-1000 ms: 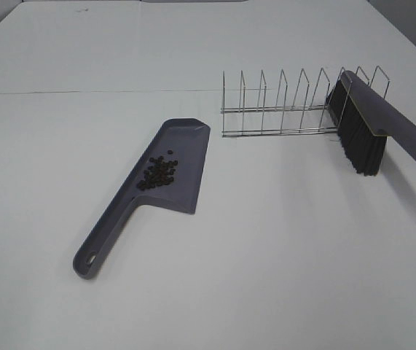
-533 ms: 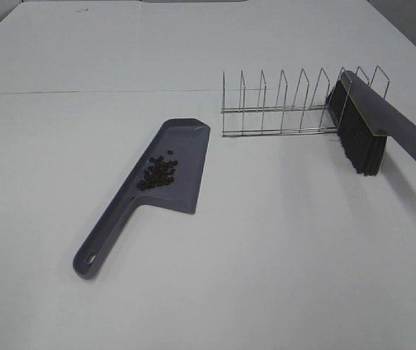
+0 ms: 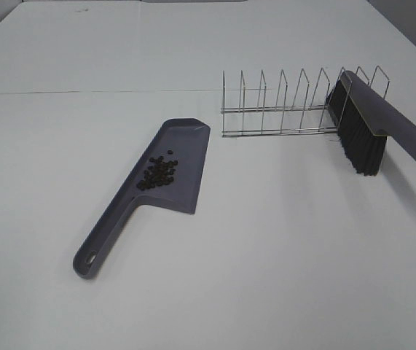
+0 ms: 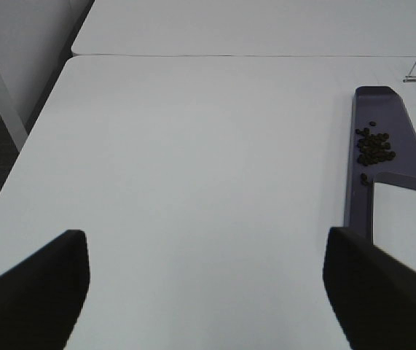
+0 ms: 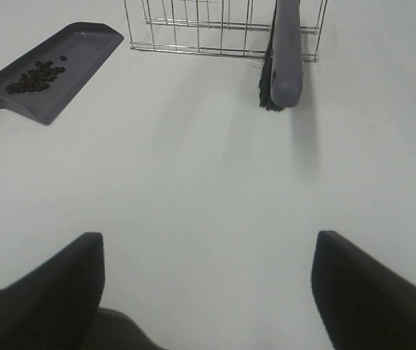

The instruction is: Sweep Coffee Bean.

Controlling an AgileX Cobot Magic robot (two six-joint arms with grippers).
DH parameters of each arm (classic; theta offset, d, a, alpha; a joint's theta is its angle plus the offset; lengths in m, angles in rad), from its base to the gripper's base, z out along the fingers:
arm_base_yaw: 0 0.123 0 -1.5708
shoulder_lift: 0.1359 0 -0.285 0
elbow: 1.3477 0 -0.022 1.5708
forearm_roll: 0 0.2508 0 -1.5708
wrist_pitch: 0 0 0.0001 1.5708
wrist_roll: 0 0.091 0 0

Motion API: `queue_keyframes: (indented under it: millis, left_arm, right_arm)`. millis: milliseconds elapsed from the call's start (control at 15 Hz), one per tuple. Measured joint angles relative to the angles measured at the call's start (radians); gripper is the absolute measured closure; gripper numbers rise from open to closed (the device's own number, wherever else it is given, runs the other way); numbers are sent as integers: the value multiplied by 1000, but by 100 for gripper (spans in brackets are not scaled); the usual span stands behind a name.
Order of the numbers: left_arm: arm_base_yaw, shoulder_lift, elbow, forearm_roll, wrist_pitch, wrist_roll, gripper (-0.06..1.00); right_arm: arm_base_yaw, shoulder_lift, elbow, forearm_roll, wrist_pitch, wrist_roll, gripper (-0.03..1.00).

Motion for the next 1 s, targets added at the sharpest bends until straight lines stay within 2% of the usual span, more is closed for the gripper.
queue_keyframes:
  millis: [1000]
  left_arm:
    - [2, 0, 0, 1, 0, 0, 15]
  right_arm:
    - [0, 0, 0, 6, 0, 0, 27]
